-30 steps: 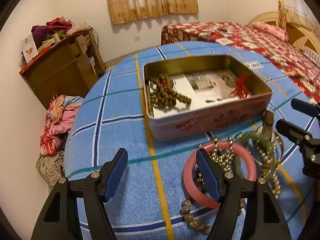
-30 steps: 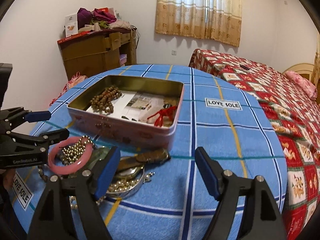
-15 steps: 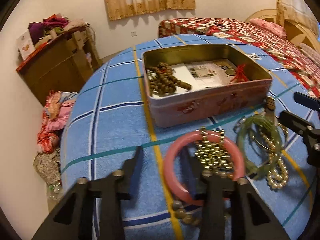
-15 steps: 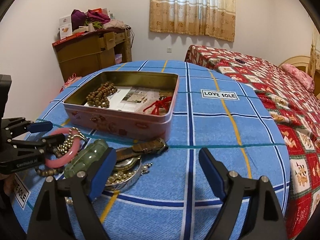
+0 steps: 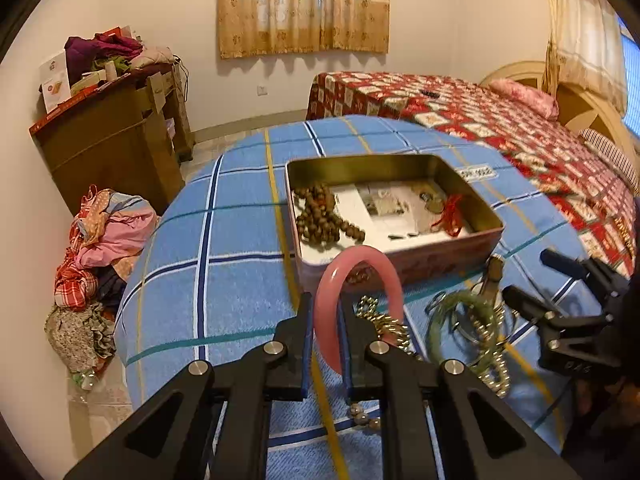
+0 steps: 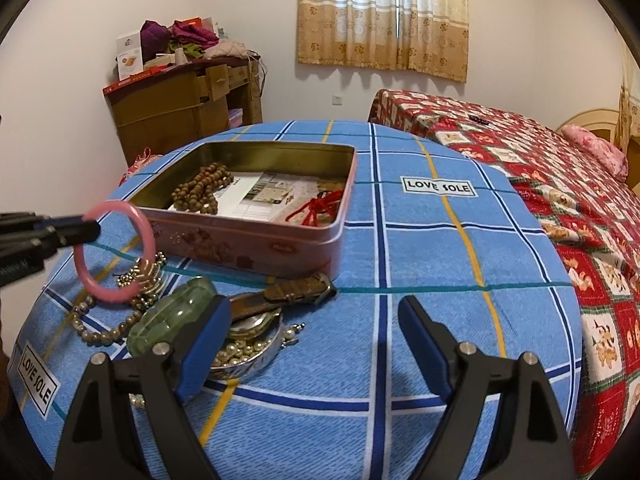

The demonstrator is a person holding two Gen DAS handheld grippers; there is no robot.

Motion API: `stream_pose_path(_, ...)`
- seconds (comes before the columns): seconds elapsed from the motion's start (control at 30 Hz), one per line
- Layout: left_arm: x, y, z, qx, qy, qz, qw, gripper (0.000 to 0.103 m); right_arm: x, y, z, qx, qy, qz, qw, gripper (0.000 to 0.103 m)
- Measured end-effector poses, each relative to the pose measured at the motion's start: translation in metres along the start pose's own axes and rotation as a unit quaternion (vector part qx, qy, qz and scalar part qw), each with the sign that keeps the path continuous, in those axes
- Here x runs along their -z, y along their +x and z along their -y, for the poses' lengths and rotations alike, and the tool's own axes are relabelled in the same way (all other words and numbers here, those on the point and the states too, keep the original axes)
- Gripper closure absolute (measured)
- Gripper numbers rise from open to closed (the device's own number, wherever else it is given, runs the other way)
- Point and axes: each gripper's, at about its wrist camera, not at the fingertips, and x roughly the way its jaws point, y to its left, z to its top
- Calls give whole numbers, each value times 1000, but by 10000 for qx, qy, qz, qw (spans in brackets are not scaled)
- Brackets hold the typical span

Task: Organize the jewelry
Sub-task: 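Grasp the pink bangle with the left gripper and lift it, then hold the pink bangle up with the left gripper while the right gripper grasps the brown keychain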

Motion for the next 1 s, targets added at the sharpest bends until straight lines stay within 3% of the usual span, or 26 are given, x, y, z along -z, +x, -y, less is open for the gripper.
stream_pose_path(0.53, -9, -13, -16, -20, -239, 192, 9995, 93, -4, 4, 8, 46, 152, -195, 9997, 17)
stream_pose_path(0.87, -6, -5, -10, 71, -224, 202, 9995, 95, -21, 29, 0, -254, 300, -721, 9966, 25)
stream_pose_path(1.0, -6, -6, -6, 143, -179, 234, 9995, 95, -19, 36, -2, -367, 359, -895, 9947, 34)
